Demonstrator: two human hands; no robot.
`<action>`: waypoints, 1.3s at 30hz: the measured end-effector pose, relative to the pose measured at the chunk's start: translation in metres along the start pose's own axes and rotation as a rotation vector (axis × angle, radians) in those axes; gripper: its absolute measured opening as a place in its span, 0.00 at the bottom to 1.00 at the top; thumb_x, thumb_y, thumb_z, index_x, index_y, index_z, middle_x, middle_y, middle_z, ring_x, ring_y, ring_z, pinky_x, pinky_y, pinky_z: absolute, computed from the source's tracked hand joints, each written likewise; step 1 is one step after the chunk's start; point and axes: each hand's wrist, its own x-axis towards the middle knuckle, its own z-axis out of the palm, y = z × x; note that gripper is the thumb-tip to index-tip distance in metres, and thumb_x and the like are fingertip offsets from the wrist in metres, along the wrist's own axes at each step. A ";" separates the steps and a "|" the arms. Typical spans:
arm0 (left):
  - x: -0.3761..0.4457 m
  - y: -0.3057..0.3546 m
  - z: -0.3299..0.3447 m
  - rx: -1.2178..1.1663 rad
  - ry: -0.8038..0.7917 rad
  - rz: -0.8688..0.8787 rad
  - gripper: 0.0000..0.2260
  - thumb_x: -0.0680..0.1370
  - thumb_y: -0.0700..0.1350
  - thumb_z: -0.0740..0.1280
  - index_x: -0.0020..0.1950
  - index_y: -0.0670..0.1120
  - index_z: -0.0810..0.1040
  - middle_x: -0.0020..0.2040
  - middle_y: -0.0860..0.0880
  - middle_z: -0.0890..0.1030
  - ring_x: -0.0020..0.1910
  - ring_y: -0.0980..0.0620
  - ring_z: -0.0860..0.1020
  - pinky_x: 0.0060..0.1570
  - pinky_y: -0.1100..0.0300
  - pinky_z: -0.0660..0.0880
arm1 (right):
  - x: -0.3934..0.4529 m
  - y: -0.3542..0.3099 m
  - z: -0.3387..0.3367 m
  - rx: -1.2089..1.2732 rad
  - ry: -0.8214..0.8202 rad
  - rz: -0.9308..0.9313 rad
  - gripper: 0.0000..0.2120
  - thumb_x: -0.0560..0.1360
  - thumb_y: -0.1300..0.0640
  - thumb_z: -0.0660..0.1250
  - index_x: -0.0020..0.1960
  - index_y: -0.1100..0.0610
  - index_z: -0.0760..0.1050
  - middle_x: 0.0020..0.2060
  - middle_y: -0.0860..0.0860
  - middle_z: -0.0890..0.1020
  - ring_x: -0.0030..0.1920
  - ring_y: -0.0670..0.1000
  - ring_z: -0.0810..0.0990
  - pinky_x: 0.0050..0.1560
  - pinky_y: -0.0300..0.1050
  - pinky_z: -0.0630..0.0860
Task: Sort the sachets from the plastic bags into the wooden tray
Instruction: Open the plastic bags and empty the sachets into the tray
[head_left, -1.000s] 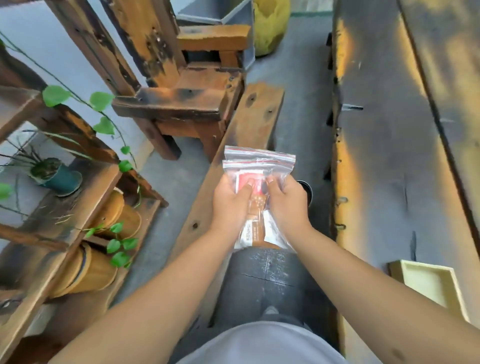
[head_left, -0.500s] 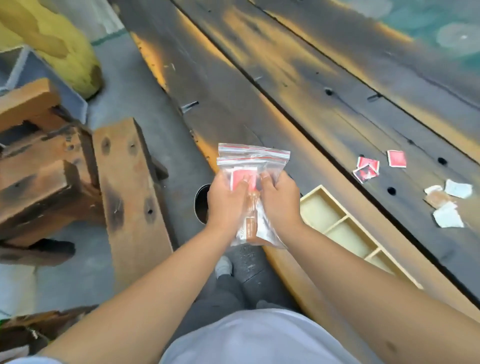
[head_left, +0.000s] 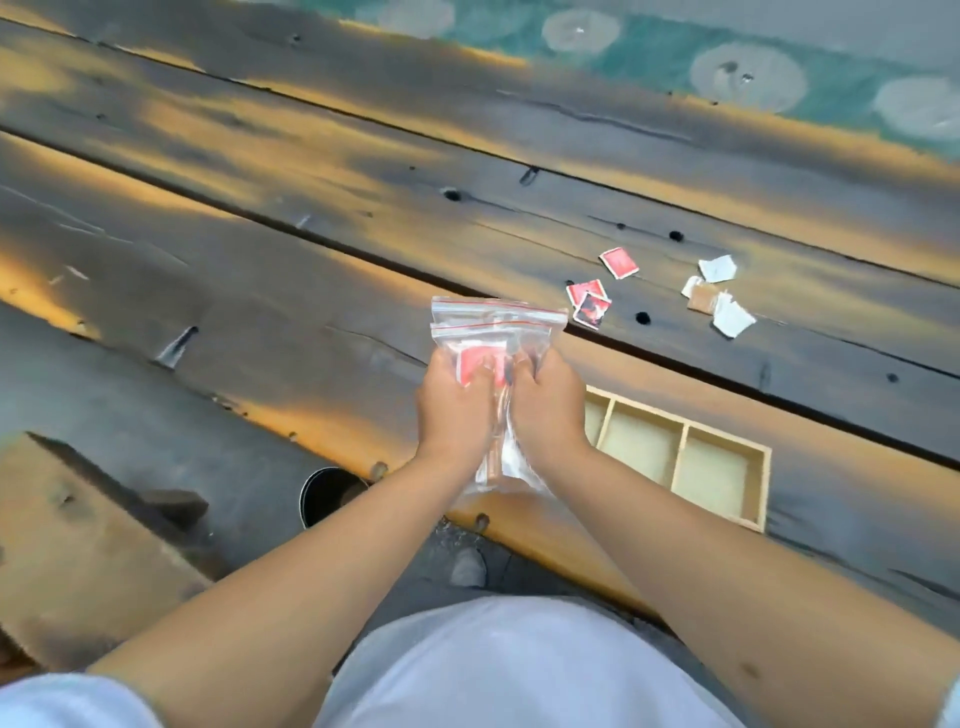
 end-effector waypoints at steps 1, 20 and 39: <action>0.005 -0.001 -0.002 -0.002 -0.018 0.007 0.04 0.78 0.45 0.66 0.44 0.53 0.73 0.44 0.52 0.81 0.44 0.53 0.80 0.46 0.53 0.78 | 0.002 -0.001 0.005 -0.006 0.024 0.006 0.12 0.80 0.54 0.58 0.44 0.60 0.73 0.41 0.57 0.81 0.44 0.60 0.79 0.48 0.56 0.77; 0.092 -0.024 -0.022 -0.013 -0.331 -0.038 0.02 0.79 0.46 0.66 0.50 0.49 0.77 0.45 0.49 0.84 0.43 0.53 0.83 0.39 0.58 0.79 | 0.043 0.009 0.048 0.045 0.069 0.097 0.13 0.81 0.56 0.59 0.42 0.61 0.76 0.35 0.54 0.79 0.36 0.52 0.78 0.39 0.47 0.75; 0.160 -0.081 -0.027 0.340 -0.473 -0.150 0.22 0.77 0.51 0.68 0.71 0.54 0.69 0.59 0.55 0.79 0.57 0.54 0.77 0.55 0.58 0.73 | 0.095 0.052 0.075 -0.071 -0.143 0.330 0.18 0.77 0.56 0.66 0.67 0.53 0.72 0.59 0.48 0.78 0.61 0.51 0.77 0.63 0.50 0.74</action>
